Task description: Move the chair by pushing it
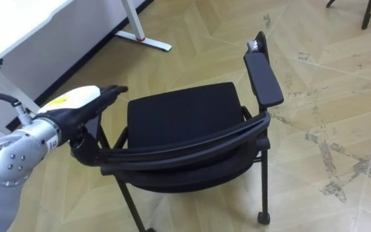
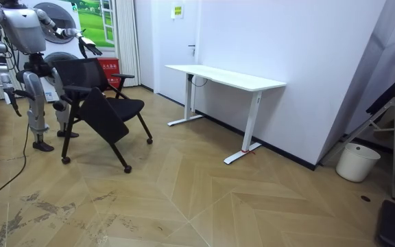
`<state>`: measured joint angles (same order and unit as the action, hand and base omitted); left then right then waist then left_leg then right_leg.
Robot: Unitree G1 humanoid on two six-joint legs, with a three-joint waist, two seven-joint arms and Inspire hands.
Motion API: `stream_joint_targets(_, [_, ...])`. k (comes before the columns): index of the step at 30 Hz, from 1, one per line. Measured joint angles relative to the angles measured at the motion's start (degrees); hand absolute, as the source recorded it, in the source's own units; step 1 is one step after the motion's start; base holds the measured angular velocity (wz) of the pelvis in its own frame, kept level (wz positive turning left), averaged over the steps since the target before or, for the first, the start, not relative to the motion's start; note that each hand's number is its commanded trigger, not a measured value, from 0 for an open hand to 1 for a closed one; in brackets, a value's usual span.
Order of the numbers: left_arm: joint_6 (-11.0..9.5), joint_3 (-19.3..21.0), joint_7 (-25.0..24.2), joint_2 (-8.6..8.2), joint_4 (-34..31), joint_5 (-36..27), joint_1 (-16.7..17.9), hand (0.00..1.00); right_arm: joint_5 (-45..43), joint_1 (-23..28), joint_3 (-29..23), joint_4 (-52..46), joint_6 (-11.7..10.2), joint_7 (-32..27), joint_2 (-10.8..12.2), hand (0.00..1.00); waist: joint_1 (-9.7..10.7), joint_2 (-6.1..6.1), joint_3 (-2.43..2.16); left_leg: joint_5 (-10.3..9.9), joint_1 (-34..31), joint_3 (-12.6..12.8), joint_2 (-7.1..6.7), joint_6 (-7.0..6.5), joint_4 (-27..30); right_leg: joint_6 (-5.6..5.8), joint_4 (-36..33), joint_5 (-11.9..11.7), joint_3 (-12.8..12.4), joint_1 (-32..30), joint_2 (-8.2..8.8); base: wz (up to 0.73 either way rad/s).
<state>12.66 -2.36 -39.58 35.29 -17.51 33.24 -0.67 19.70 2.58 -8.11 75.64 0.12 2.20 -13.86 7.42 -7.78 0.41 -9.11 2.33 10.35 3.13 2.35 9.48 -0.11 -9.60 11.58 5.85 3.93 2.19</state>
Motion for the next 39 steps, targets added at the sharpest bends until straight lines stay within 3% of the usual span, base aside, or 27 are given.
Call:
stream_joint_targets(6, [0.3,0.7,-3.5,0.0,-0.6,0.0,-0.1,0.0,0.0,0.2,0.1,0.0,0.0,-0.1,0.1,0.0,0.0,-0.04,-0.03,0.0,-0.1,0.0,0.0,0.0,0.0,0.0,0.0,0.0,-0.3,-0.2,-0.01,0.0])
stream_joint_targets(14, [0.3,0.9,-3.6,-0.09,-2.2,0.2,0.3,0.0,0.3,0.0,0.1,0.3,0.0,-0.7,0.1,0.0,0.2,0.25,0.18,0.0,-0.1,0.0,0.0,0.0,0.0,0.0,0.0,0.0,-0.1,-0.2,-0.01,0.0])
stream_joint_targets(16, [0.1,0.9,-3.1,-0.95,-3.0,0.5,1.0,0.0,0.0,-0.1,0.1,0.3,0.0,-1.2,0.2,0.0,0.2,0.31,0.23,0.0,0.0,-0.1,0.0,0.0,0.0,0.0,0.0,0.0,-0.2,-0.1,-0.02,0.0])
stream_joint_targets(22, [0.0,0.9,0.7,-7.74,-1.3,1.4,6.8,0.0,2.5,-0.4,0.1,-0.9,0.2,-3.8,0.4,0.0,0.0,1.02,0.71,0.0,0.3,-0.1,0.08,0.0,-0.1,0.0,-0.3,0.0,-0.7,0.0,-0.17,-0.03])
stream_joint_targets(24, [-0.1,0.9,2.4,-10.8,3.3,3.5,7.2,0.0,2.5,-0.4,0.2,-1.8,0.2,-5.1,0.7,0.0,-0.1,2.02,0.95,0.0,0.3,0.5,0.12,0.0,0.0,-0.03,-0.3,0.0,-0.4,-0.1,-0.17,0.05])
stream_joint_targets(25, [-0.4,0.9,4.0,-11.31,3.9,3.8,7.1,0.0,2.5,-0.4,0.2,-1.9,0.2,-5.4,0.8,0.0,-0.1,2.36,0.97,0.0,0.3,0.6,0.12,0.0,0.0,-0.03,-0.3,0.0,-0.5,-0.1,-0.18,0.0])
stream_joint_targets(29, [-0.5,0.4,9.5,-12.8,6.2,6.5,7.1,0.0,2.5,-0.6,0.8,-2.1,0.6,-7.8,1.5,0.0,-0.7,4.43,0.0,0.0,0.5,0.8,0.11,0.0,0.0,-0.01,-0.1,0.0,-1.1,-0.1,-0.24,-0.06])
stream_joint_targets(31, [-0.9,-0.2,11.3,-13.39,6.8,8.2,7.1,0.0,2.4,-0.4,1.2,-2.1,0.8,-8.3,1.7,0.0,-1.0,4.84,-0.02,0.0,0.7,0.9,0.11,0.0,-0.1,-0.02,-0.2,0.0,-1.2,0.0,-0.24,-0.03])
stream_joint_targets(35, [-2.5,-1.4,17.2,-16.95,10.9,13.8,7.6,0.0,2.1,0.2,1.2,-2.1,0.8,-8.8,2.1,0.0,-1.3,4.2,-0.31,0.0,1.5,1.2,0.12,0.0,0.0,-0.03,-0.3,0.0,-1.7,0.5,-0.26,-0.07])
stream_joint_targets(39, [-3.0,-2.9,21.2,-16.97,14.3,14.8,7.3,0.0,2.1,0.6,1.2,-2.1,1.3,-8.6,2.6,0.0,-1.0,3.77,-0.23,0.0,2.3,1.2,0.17,0.0,0.0,-0.07,-0.2,0.2,-2.4,1.1,-0.33,-0.05])
